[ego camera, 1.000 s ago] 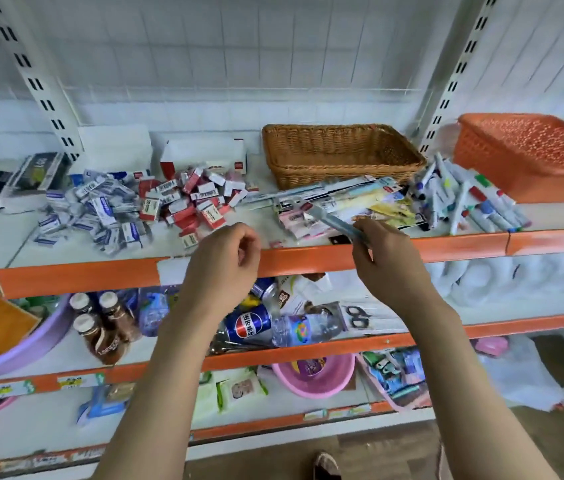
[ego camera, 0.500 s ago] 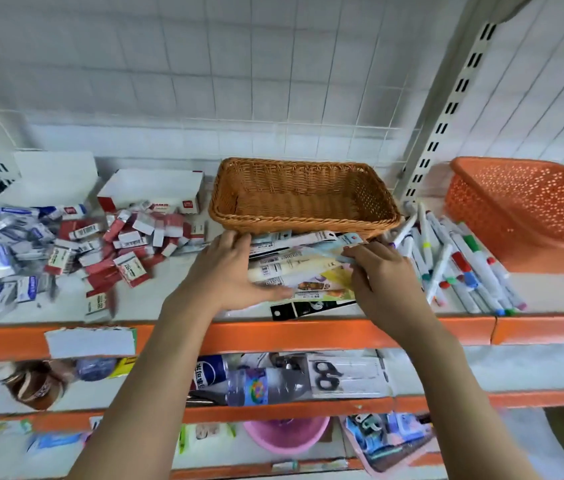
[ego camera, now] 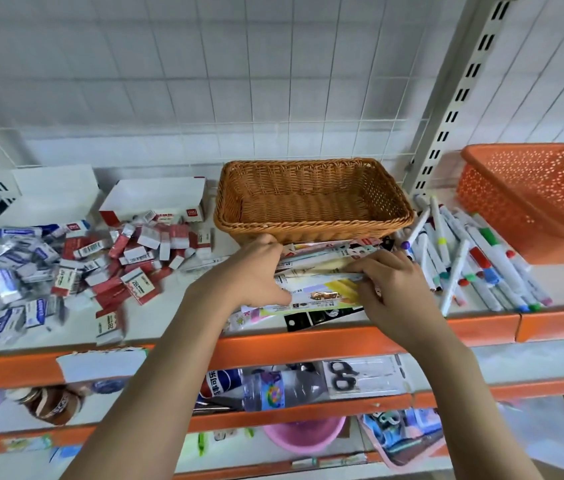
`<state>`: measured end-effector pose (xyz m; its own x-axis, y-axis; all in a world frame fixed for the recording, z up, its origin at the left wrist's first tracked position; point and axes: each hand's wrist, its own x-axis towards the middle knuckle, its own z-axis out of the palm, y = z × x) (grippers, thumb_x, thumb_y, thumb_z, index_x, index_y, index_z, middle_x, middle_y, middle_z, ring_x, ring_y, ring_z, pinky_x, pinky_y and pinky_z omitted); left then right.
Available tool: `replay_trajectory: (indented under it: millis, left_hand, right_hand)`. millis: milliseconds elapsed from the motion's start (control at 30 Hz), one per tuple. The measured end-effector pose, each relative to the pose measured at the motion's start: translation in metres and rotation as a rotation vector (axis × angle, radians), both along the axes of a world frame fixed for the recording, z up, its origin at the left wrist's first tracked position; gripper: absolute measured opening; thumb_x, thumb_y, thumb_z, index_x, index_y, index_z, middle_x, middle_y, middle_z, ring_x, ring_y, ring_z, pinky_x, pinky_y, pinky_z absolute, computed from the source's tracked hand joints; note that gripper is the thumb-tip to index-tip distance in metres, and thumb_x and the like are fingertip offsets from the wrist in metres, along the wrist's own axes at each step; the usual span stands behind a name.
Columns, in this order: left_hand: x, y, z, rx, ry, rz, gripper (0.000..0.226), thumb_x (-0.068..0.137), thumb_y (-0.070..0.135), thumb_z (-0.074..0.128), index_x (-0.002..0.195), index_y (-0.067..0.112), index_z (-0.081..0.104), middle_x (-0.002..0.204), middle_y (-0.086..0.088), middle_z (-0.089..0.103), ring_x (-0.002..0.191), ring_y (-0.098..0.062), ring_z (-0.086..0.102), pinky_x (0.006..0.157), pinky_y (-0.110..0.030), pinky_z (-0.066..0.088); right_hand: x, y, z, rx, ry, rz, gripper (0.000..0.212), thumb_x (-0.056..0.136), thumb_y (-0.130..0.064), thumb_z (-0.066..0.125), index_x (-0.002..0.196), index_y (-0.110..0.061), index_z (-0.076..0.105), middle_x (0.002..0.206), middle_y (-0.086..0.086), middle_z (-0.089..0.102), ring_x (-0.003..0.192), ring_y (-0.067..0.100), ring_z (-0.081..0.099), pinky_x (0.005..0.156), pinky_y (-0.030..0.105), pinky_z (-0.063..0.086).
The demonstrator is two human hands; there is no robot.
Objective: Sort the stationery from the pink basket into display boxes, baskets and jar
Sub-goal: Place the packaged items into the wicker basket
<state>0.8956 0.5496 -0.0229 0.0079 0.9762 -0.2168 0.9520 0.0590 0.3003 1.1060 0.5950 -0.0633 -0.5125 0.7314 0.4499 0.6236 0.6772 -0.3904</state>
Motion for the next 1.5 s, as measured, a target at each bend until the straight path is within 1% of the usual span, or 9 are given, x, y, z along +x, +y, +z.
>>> replay_trajectory:
  millis: [200,333,533,767,933,1100,1233,1400,1500]
  left_hand:
    - [-0.006,-0.008,-0.005,0.010,0.042,0.001,0.082,0.079,0.051,0.065,0.145,0.020,0.027,0.151,0.003,0.028,0.136,-0.023,0.027,0.110,-0.040,0.029]
    - [-0.006,-0.005,0.000,0.026,-0.018,-0.005,0.064,0.080,0.033,0.066,0.133,0.018,0.032,0.123,0.000,0.049,0.097,-0.016,0.052,0.072,-0.029,0.043]
    - [0.000,0.000,0.004,0.213,0.194,-0.062,0.028,0.076,0.020,0.065,0.094,0.015,0.044,0.078,0.002,0.048,0.069,-0.019,0.052,0.048,-0.027,0.028]
    - [0.003,0.003,0.015,0.193,0.244,-0.084,0.050,0.081,0.038,0.069,0.116,0.011,0.047,0.078,0.003,0.049,0.061,-0.008,0.045,0.047,-0.024,0.029]
    - [-0.007,0.003,0.025,0.162,0.220,-0.080,0.057,0.075,0.054,0.067,0.113,0.015,0.050,0.080,0.001,0.057,0.065,-0.013,0.053,0.049,-0.026,0.033]
    - [-0.012,0.002,0.035,0.154,0.155,-0.051,0.053,0.077,0.053,0.068,0.108,0.014,0.049,0.069,0.009,0.045,0.059,-0.007,0.044,0.047,-0.025,0.027]
    - [-0.012,0.001,0.033,0.138,0.059,-0.055,0.040,0.080,0.050,0.066,0.096,0.020,0.044,0.066,0.011,0.042,0.056,-0.001,0.040,0.047,-0.023,0.025]
    - [-0.017,0.004,0.027,0.138,-0.046,-0.090,0.027,0.088,0.046,0.059,0.095,0.022,0.048,0.090,0.006,0.060,0.076,-0.013,0.057,0.066,-0.031,0.046]
    - [-0.018,0.003,0.026,0.143,-0.100,-0.086,0.016,0.091,0.037,0.057,0.091,0.027,0.045,0.087,0.008,0.059,0.075,-0.012,0.057,0.061,-0.030,0.044]
  right_hand:
    - [0.003,-0.002,-0.006,0.005,-0.001,0.006,0.039,0.082,-0.020,0.036,0.097,-0.014,0.071,0.091,0.003,0.065,0.085,0.032,0.057,0.078,0.045,0.049]
    - [0.006,-0.001,-0.009,0.023,-0.006,-0.007,0.028,0.081,-0.013,0.046,0.095,-0.013,0.071,0.090,0.003,0.065,0.082,0.032,0.059,0.073,0.044,0.051]
    - [0.013,-0.002,-0.009,-0.007,-0.011,-0.017,0.040,0.083,-0.030,0.038,0.102,-0.016,0.071,0.089,0.000,0.065,0.080,0.029,0.057,0.071,0.035,0.046]
    - [0.007,-0.007,-0.013,-0.009,-0.138,0.000,0.060,0.082,-0.070,0.041,0.107,-0.022,0.066,0.097,-0.004,0.065,0.092,0.024,0.058,0.076,0.039,0.046]
    - [-0.003,-0.005,-0.010,0.084,-0.121,0.054,0.036,0.088,-0.040,0.045,0.102,-0.013,0.064,0.082,-0.001,0.066,0.073,0.026,0.058,0.065,0.034,0.041]
    - [-0.003,-0.001,-0.003,0.061,-0.052,0.077,0.022,0.090,-0.016,0.052,0.106,-0.005,0.061,0.076,0.004,0.063,0.063,0.028,0.059,0.057,0.028,0.035]
    - [0.000,0.001,-0.001,0.046,-0.083,0.094,0.038,0.087,-0.001,0.055,0.123,-0.014,0.051,0.070,-0.012,0.045,0.053,0.013,0.041,0.047,0.018,0.021]
    - [0.000,0.001,-0.001,0.044,-0.083,0.070,0.016,0.095,-0.028,0.038,0.110,-0.024,0.042,0.070,-0.013,0.048,0.056,0.017,0.048,0.057,0.026,0.027]
    - [0.000,0.000,-0.001,0.066,-0.117,0.011,0.034,0.096,-0.046,0.029,0.099,-0.019,0.050,0.066,-0.007,0.057,0.058,0.019,0.055,0.060,0.027,0.032]
